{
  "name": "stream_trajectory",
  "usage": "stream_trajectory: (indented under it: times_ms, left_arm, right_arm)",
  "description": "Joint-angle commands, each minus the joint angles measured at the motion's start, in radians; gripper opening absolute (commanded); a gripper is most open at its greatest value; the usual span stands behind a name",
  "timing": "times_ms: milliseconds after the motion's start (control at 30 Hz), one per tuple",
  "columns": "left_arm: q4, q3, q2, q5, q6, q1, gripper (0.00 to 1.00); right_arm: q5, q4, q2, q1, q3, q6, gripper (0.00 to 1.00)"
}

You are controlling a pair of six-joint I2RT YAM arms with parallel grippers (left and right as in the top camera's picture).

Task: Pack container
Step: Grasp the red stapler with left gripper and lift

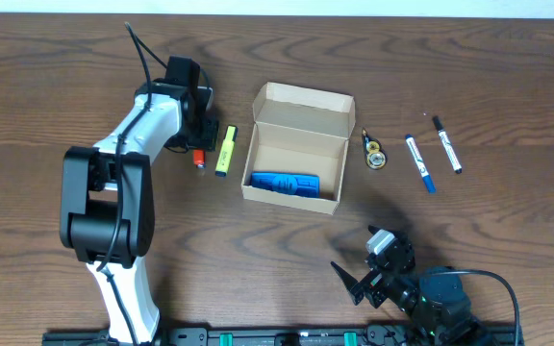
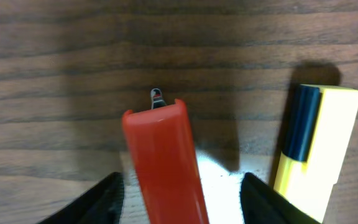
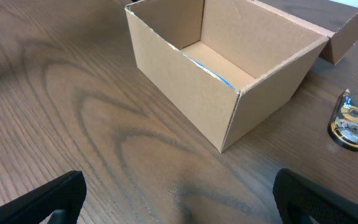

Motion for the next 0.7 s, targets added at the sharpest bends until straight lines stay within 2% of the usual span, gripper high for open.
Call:
stream_trajectory:
  times_ms: [0,167,333,667]
  left_arm:
    - [0.002,-0.005,0.03,0.002,-0.018,-0.005,0.54]
    - [0.013,-0.005,0.031,-0.005,-0.018,-0.005,0.38]
    - [0.02,-0.005,0.031,-0.051,-0.018,-0.005,0.29]
    - [0.015,0.01,0.028,-0.054,-0.018,-0.005,0.11]
  right_arm:
    - [0.002,-0.001,-0.005,0.009,-0.003,0.013,0.99]
    - [0.002,-0.001,-0.005,0.01,-0.003,0.013,0.99]
    - [0.002,-0.001,-0.005,0.009,-0.003,0.013,0.99]
    - [0.002,-0.001,-0.006,0.01,-0.003,0.013,0.99]
